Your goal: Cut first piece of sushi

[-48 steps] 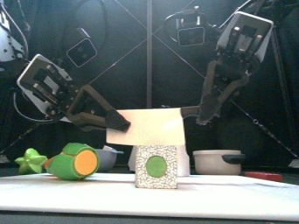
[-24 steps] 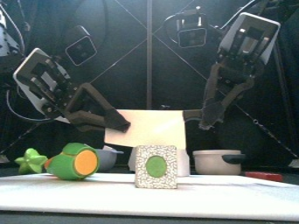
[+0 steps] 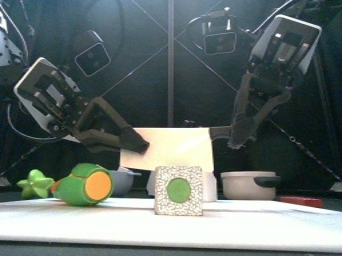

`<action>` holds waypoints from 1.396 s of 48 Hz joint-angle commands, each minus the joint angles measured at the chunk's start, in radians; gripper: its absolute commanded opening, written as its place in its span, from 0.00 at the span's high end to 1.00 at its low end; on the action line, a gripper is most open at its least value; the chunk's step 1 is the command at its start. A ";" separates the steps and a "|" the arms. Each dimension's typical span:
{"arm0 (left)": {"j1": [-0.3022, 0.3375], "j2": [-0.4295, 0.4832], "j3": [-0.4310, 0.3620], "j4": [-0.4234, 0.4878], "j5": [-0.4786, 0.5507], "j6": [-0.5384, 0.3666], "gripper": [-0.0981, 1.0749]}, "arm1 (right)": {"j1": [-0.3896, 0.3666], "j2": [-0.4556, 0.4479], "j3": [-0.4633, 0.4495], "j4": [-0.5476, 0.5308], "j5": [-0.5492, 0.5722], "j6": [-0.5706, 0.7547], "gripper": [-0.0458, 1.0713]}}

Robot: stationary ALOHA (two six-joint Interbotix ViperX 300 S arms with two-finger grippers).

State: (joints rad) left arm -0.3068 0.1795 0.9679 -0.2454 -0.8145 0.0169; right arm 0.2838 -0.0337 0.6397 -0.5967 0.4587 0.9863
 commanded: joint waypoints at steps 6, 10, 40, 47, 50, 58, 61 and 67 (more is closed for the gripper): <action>-0.014 0.006 -0.005 0.009 0.002 0.000 0.58 | -0.012 -0.008 -0.009 -0.002 0.012 0.000 0.58; -0.012 0.008 -0.005 0.009 0.002 0.000 0.58 | -0.014 -0.008 -0.011 -0.002 0.012 0.000 0.58; -0.009 0.094 -0.017 -0.009 0.037 -0.002 0.58 | -0.012 0.094 -0.025 0.005 -0.026 0.006 0.58; -0.008 0.095 -0.028 -0.011 0.075 -0.002 0.58 | -0.014 0.095 -0.026 0.003 -0.026 0.006 0.58; -0.002 0.095 -0.031 -0.011 0.089 -0.002 0.58 | -0.014 0.095 -0.026 0.002 -0.026 0.006 0.58; 0.015 0.097 -0.034 -0.009 0.135 -0.003 0.58 | -0.014 0.095 -0.034 0.005 -0.026 0.006 0.58; 0.017 0.095 -0.034 -0.011 0.163 -0.003 0.58 | -0.014 0.095 -0.038 0.003 -0.025 0.006 0.58; 0.017 0.084 -0.037 -0.012 0.229 -0.003 0.58 | -0.014 0.095 -0.054 0.000 -0.021 0.002 0.58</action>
State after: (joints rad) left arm -0.2884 0.2638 0.9189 -0.2592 -0.6565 0.0123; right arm 0.2838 0.0782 0.6197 -0.5921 0.4341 0.9879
